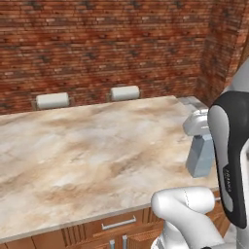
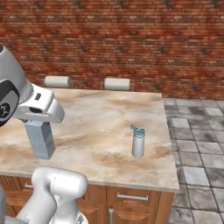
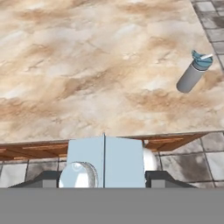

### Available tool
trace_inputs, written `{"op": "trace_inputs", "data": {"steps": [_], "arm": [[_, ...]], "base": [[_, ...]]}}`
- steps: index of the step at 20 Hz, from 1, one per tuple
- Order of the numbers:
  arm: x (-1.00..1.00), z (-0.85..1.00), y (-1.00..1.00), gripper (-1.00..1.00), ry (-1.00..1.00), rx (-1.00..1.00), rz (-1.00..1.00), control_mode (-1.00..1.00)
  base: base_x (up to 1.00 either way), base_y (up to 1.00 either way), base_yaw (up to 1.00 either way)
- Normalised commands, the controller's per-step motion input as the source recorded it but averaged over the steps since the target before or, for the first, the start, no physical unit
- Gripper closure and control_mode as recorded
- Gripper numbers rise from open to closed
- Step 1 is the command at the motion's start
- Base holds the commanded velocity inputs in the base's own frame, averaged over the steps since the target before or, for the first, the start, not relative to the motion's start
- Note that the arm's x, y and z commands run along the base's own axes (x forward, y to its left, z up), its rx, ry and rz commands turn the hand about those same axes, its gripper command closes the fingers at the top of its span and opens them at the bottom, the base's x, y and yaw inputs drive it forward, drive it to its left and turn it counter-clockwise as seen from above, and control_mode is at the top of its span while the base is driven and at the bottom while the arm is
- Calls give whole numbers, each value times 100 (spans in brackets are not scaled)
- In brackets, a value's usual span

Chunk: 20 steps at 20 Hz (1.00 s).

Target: Move the drinks to the dining counter.

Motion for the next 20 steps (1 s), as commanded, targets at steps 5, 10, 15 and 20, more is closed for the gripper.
{"op": "trace_inputs", "data": {"steps": [5, 10, 15, 20], "arm": [[0, 0, 0, 100, 0, 0, 0, 100], [0, 0, 0, 100, 0, 0, 0, 100], [36, -12, 9, 100, 3, 0, 3, -100], [81, -22, 26, 100, 7, 0, 2, -100]], "base": [[100, 0, 21], [100, 4, 27], [59, 9, 11], [0, 0, 0]]}}
